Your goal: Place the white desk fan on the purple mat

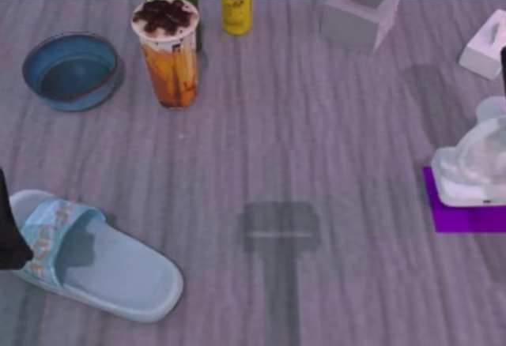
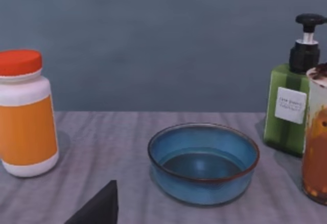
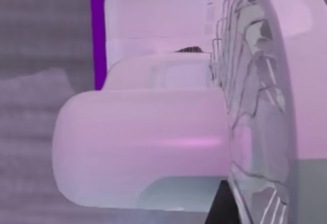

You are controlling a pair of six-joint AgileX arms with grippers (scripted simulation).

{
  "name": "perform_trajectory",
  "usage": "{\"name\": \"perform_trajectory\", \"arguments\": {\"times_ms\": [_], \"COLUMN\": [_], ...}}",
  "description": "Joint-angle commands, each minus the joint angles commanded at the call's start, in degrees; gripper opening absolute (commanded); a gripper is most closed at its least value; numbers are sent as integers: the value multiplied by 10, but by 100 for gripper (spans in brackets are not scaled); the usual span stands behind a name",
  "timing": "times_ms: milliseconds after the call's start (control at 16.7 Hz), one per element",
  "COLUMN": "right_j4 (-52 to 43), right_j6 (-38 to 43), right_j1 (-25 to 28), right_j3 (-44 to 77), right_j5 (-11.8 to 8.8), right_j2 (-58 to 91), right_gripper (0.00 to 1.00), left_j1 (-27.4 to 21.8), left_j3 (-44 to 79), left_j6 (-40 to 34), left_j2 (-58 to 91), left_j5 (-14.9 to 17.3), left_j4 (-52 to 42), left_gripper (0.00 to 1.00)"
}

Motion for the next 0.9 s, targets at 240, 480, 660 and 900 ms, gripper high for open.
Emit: {"name": "perform_trajectory", "arguments": {"times_ms": [240,480,660,900], "right_j4": [1,24,71,78], "right_j6": [3,3,3,3], "right_j1": [-1,1,-1,-1], "right_j3": [-2,-24,-65,-72], "right_j5": [0,0,0,0], "right_j2": [-1,1,5,6], "right_gripper": [0,0,0,0], "left_j1": [0,0,0,0], "left_j3": [0,0,0,0], "left_j6": [0,0,0,0], "left_j2": [0,0,0,0], "left_j5": [0,0,0,0], "left_j4": [0,0,0,0], "left_gripper": [100,100,100,100]}}
